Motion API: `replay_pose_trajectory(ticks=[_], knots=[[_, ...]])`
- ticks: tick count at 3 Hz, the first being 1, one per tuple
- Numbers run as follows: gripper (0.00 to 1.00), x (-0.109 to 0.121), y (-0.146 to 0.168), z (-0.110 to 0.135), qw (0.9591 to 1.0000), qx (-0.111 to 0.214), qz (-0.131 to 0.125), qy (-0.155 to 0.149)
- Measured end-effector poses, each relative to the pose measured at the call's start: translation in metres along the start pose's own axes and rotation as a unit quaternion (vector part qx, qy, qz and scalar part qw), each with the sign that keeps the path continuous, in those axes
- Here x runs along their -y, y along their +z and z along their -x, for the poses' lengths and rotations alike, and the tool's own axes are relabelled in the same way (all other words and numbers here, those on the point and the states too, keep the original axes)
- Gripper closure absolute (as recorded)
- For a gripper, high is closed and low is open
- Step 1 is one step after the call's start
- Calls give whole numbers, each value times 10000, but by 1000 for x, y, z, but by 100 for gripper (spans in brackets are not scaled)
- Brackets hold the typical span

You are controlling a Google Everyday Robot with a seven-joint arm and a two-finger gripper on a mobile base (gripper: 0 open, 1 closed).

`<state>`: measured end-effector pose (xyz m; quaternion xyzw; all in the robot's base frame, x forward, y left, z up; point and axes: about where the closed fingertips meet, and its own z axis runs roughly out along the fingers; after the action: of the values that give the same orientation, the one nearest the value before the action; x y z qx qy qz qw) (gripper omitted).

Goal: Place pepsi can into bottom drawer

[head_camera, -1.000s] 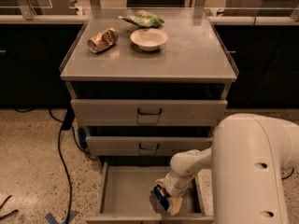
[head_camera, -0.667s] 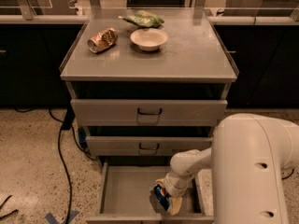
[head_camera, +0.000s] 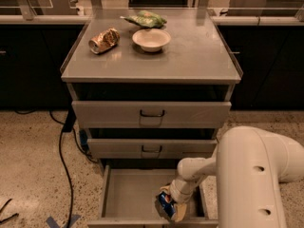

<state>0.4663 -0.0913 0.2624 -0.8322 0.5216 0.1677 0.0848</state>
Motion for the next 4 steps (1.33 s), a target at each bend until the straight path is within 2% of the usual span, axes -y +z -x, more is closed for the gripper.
replay_pose_trajectory(ticks=[1, 2, 3, 4], knots=[[100, 12, 50, -16, 9995, 290, 96, -15], [100, 11, 51, -16, 9995, 295, 88, -11], [100, 22, 51, -21, 9995, 298, 12, -78], [100, 49, 58, -30, 9990, 363, -84, -250]])
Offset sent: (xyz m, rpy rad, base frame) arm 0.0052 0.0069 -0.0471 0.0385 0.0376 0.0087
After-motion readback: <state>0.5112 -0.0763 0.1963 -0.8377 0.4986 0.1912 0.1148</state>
